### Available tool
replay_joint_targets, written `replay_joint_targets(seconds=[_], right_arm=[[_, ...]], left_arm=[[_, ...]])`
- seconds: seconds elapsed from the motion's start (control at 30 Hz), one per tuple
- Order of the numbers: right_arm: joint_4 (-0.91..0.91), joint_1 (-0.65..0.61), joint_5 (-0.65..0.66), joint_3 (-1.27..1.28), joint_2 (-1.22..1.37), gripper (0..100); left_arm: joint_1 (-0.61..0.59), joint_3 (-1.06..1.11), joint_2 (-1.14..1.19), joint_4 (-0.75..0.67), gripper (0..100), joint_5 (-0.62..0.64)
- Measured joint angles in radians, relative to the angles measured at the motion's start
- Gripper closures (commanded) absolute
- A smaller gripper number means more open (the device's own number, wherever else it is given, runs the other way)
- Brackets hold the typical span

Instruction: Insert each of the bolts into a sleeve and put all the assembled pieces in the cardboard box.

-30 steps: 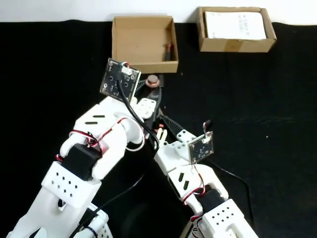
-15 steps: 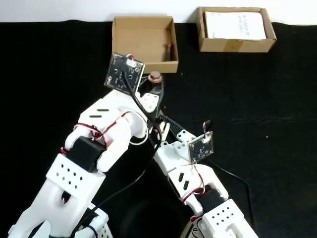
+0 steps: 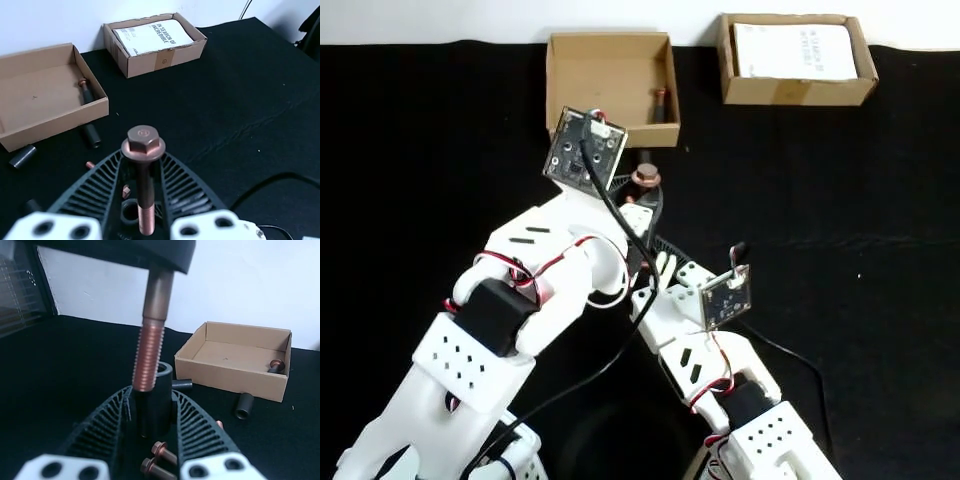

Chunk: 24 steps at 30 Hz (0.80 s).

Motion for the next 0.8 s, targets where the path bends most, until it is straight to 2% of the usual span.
replay_joint_targets(seconds=[0.8], right_arm=[[0.0,0.0,0.0,0.0,0.0,99.1]], left_arm=[[-0.055,0.002,0.003,-0.074,99,0.0]])
